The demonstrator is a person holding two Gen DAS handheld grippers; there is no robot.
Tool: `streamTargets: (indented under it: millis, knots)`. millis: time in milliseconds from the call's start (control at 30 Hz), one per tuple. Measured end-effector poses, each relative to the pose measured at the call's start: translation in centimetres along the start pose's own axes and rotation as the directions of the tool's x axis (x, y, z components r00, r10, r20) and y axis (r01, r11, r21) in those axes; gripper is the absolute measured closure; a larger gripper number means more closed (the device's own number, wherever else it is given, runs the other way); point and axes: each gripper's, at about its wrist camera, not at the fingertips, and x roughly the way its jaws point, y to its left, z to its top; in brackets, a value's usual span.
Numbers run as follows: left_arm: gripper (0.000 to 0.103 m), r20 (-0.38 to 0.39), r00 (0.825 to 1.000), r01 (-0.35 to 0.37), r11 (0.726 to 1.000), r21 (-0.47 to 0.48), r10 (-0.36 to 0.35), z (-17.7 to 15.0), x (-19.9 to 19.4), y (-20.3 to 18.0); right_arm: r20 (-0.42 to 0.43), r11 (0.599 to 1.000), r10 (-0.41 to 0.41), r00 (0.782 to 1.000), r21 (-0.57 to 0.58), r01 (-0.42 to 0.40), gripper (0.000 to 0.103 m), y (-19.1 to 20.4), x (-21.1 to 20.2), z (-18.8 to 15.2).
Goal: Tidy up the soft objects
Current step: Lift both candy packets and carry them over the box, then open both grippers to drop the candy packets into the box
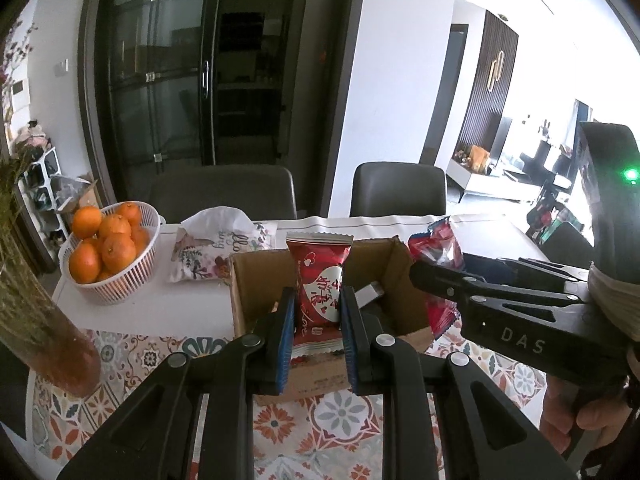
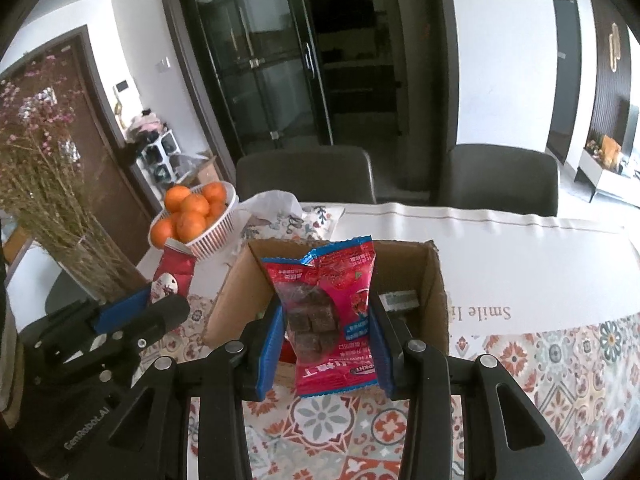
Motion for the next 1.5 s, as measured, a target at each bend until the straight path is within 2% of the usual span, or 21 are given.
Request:
streamTargets:
  millis: [467, 733, 967, 1000, 1100, 1167, 1300, 1400, 1500]
  knots:
    - [0.081, -0.144, 0.989, 0.02, 1.0, -0.021, -0.023, 1.7, 6.1, 1.4, -0.177, 1.0, 0.002, 0.984, 0.014, 0.0, 0.063, -1.8, 6.9, 2.2]
    - [0.08, -0.234, 0.972, 0.008, 1.0, -0.009, -0.01, 1.2, 9.4, 2.1, -0.269, 1.0, -0.015, 0.963, 0.021, 0.021, 0.063, -2.8, 10.5, 1.7]
    - [0.08, -0.298, 0.955, 0.004, 1.0, 0.002, -0.003, 0.3, 11.4, 2.2, -0.311, 0.999, -0.012, 0.95, 0.036, 0.024, 0.061, -3.3, 12.2, 0.8]
    - [0.079, -0.302, 0.953, 0.002, 1.0, 0.003, -0.001, 0.3, 11.6, 2.3, -0.317, 0.999, -0.016, 0.948, 0.037, 0.029, 0.059, -3.3, 12.3, 0.7]
    - [0.061, -0.32, 0.947, 0.001, 1.0, -0.004, -0.002, 0.3, 11.9, 2.3, -0.334, 0.998, -0.008, 0.943, 0.059, 0.029, 0.051, -3.6, 12.5, 0.5]
    - [0.059, -0.315, 0.949, -0.014, 1.0, -0.008, 0.01, 0.4, 11.8, 2.4, -0.323, 0.997, -0.02, 0.946, 0.063, 0.043, 0.047, -3.7, 12.2, 0.6]
    - [0.057, -0.301, 0.953, -0.052, 0.999, -0.013, 0.046, 0.5, 10.7, 2.6, -0.3, 0.996, -0.06, 0.952, 0.047, 0.078, 0.047, -3.5, 11.0, 0.6]
    - [0.052, -0.27, 0.959, -0.088, 0.996, -0.014, 0.081, 0.4, 9.1, 2.7, -0.271, 0.994, -0.088, 0.959, 0.037, 0.101, 0.047, -3.1, 9.5, 0.4]
    - [0.046, -0.244, 0.966, -0.095, 0.995, -0.026, 0.086, 0.3, 7.5, 2.6, -0.237, 0.993, -0.098, 0.967, 0.047, 0.113, 0.047, -2.8, 7.5, 0.1]
